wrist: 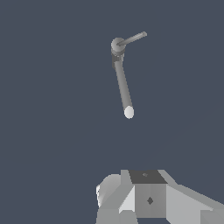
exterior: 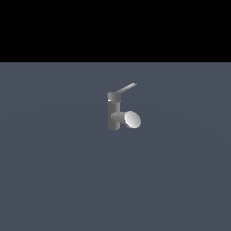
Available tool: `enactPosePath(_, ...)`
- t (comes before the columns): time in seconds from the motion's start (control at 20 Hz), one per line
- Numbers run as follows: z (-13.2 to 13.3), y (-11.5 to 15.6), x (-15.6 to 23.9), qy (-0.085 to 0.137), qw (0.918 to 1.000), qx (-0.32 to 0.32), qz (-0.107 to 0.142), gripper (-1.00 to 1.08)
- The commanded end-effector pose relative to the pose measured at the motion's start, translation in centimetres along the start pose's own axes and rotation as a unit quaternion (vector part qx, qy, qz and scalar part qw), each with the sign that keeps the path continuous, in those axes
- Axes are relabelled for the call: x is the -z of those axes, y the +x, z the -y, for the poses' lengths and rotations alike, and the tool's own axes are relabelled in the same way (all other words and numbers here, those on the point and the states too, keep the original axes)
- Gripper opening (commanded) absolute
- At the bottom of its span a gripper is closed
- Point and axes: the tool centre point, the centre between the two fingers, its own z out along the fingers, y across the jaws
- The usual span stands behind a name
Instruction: Turn on the faucet by rotating a designated handle.
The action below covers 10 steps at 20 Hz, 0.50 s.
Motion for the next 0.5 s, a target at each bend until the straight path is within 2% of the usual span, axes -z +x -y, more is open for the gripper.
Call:
enactPosePath(0.0, 0.0, 0.0, 0.0, 0.000, 1.0000, 0.000, 0.000, -1.00)
enactPosePath(0.45, 0.6, 1.1, -1.1, 0.000, 0.9997, -0.024, 0.001, -1.00)
